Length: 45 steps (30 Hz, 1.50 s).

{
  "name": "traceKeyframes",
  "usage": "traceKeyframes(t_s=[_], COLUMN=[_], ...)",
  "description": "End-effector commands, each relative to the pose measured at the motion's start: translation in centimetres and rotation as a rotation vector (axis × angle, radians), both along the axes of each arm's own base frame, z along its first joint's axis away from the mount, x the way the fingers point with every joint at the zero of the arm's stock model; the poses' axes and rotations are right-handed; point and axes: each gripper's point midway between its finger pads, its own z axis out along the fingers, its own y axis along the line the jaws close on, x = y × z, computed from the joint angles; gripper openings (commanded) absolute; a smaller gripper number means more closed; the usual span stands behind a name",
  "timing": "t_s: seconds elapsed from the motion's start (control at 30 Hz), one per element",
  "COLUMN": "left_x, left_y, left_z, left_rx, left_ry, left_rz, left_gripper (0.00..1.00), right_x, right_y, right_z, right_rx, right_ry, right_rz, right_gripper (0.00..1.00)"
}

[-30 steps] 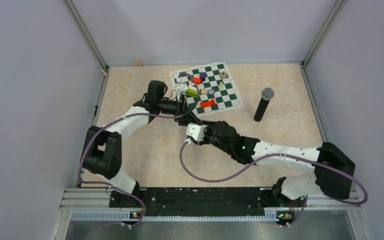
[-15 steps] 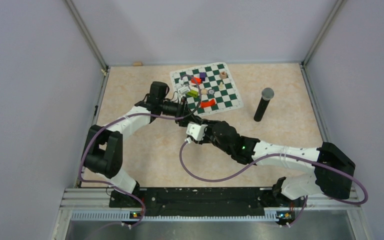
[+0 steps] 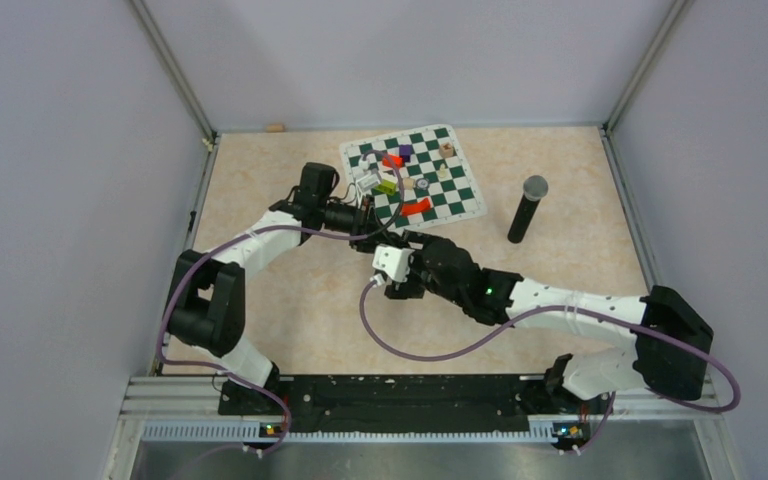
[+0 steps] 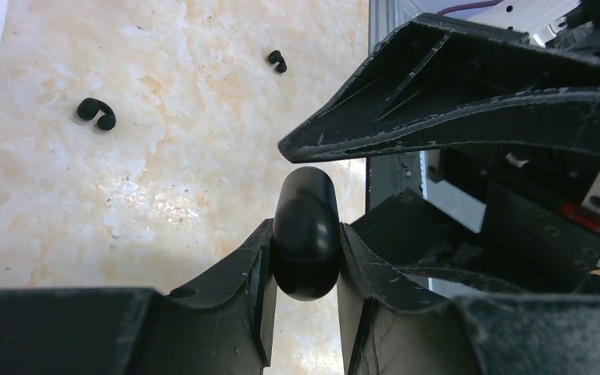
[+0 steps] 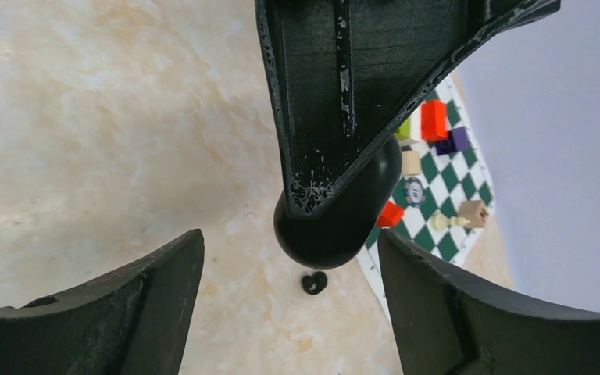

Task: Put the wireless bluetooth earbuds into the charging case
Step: Pick up the charging case at the center of the board, then open the charging case.

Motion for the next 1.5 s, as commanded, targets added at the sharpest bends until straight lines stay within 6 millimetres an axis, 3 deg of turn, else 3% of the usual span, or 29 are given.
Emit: traceKeyframes(t_s=[0.0,0.2,0.37,0.7,1.07,1.3,1.47], left_x=[-0.1,-1.3,-2.1,-4.4,-6.1,-7.0,-7.2], left_y=[0.0,0.2,0.3,0.6,-0.4,-0.6,-0.7], left_z=[2.4,3.3,3.8,3.9,1.8,2.0,2.1], left_rx=[-0.031,-0.06,-0.088,-0.101,-0.009,-0.02,-0.024], left_ry=[-0.126,-0.179,-0.19,-0.292,-0.381,-0.385,-0.385], left_rz=[-0.04,-0.091,-0.128,-0.201,-0.273,-0.315,-0.321], left_gripper=[0.12,0.1,0.07,0.02,0.0,0.0,0.0], right_x=[-2.2,-6.2,-7.3,-6.9,-5.3,-2.8,-3.6], right_y=[0.7,-0.5,-0.9,-0.5,-0.4,-0.6,-0.4], right_z=[5.5,8.7,8.0,5.5,4.3,3.4,3.5], right_rx=[0.168,0.307,0.341,0.37,0.373,0.377,0.382], right_ry=[0.152,0.383,0.532,0.788,0.809,0.731,0.75], right_rz=[0.108,0.347,0.438,0.487,0.418,0.297,0.341], right_gripper=[0.81,0.81,0.78,0.66,0.64,0.63,0.57])
